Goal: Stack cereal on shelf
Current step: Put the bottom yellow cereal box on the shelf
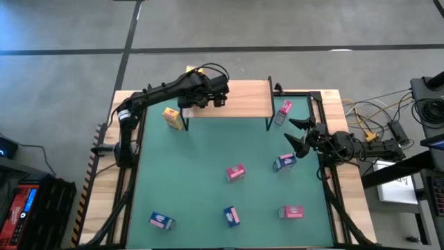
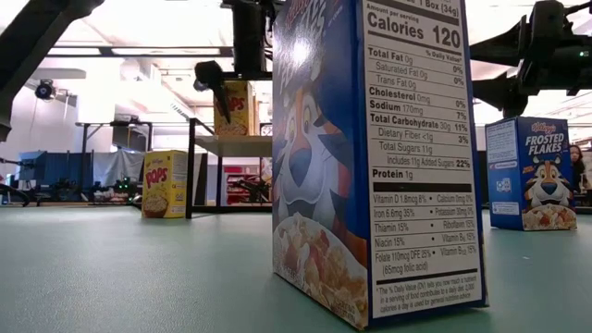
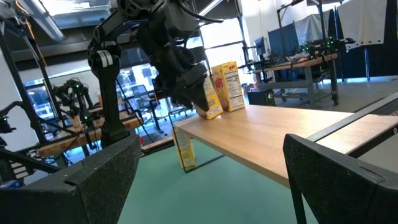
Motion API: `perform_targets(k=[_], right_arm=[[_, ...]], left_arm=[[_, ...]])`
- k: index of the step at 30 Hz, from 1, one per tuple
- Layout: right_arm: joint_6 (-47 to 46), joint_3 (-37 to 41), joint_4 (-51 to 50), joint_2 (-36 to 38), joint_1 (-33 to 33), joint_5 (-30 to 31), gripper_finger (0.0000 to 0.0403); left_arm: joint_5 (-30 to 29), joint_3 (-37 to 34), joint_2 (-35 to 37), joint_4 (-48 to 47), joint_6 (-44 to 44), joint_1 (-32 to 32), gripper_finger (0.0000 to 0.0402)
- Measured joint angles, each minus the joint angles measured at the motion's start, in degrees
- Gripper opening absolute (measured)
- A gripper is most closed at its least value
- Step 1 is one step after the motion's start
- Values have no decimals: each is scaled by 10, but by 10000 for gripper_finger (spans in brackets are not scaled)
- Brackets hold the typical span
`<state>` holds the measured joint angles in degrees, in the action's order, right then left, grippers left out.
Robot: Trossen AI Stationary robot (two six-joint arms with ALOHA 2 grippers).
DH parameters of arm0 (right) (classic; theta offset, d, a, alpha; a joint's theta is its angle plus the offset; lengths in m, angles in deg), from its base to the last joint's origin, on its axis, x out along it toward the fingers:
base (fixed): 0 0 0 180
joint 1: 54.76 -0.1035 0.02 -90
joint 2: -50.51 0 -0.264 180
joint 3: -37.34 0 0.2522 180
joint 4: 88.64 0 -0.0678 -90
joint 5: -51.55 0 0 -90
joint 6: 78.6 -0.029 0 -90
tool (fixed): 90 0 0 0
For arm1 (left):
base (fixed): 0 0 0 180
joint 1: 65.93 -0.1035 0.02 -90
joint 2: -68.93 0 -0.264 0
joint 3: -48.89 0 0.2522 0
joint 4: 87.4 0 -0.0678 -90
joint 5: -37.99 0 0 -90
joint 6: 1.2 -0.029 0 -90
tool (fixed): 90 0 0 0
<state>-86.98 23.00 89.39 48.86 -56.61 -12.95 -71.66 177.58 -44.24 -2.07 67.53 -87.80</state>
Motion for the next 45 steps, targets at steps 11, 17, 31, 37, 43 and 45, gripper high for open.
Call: perform_targets(k=[11,17,31,37,43,45], right_arm=[[0,0,0,0,0,0,384],[0,0,0,0,0,0,384],[0,0,0,0,0,0,384],[0,0,0,0,0,0,384],[0,0,0,0,0,0,384],[0,0,0,0,0,0,384]], left_arm=[[-20,0,22,-28,38,69,398],[-98,0,22,-19,53,79,398],[-99,0,23,0,22,52,398],[-99,0,23,14,7,41,398],[-99,0,23,14,6,38,398],[-99,0,23,14,7,38,398]])
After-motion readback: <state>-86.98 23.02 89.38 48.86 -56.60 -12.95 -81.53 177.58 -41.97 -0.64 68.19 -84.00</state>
